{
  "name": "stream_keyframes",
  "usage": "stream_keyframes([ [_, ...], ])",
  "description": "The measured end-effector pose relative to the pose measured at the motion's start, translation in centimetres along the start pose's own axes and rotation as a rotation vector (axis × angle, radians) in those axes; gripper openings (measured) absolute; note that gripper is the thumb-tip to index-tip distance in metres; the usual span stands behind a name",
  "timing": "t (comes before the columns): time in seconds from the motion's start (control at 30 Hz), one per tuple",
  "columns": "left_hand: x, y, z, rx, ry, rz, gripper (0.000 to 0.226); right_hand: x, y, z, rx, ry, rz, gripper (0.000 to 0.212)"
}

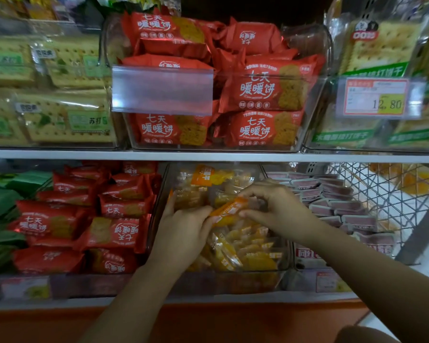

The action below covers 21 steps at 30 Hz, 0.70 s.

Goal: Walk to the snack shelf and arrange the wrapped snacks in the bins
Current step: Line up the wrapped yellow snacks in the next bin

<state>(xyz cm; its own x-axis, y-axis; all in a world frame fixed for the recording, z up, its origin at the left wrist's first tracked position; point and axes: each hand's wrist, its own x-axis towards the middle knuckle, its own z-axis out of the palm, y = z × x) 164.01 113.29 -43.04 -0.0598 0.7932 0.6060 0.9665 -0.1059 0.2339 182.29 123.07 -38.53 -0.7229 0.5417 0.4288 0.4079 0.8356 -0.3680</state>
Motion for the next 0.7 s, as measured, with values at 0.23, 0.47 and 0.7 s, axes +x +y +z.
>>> stream_keyframes([
  [0.23, 0.1, 0.7, -1.3, -0.241, 0.028, -0.205, 0.043, -0.5, 1.4, -1.3, 0.192, 0.006, 0.216, 0.015],
  [0.47, 0.1, 1.0, -1.1, -0.108, -0.150, -0.091, 0.060, -3.1, -0.2, -2.4, 0.588, 0.167, 0.206, 0.014],
  [0.7, -0.3, 0.6, -2.2, 0.021, -0.475, 0.012, 0.059, -3.5, 0.4, -5.2, -0.121, 0.096, -0.034, 0.017],
])
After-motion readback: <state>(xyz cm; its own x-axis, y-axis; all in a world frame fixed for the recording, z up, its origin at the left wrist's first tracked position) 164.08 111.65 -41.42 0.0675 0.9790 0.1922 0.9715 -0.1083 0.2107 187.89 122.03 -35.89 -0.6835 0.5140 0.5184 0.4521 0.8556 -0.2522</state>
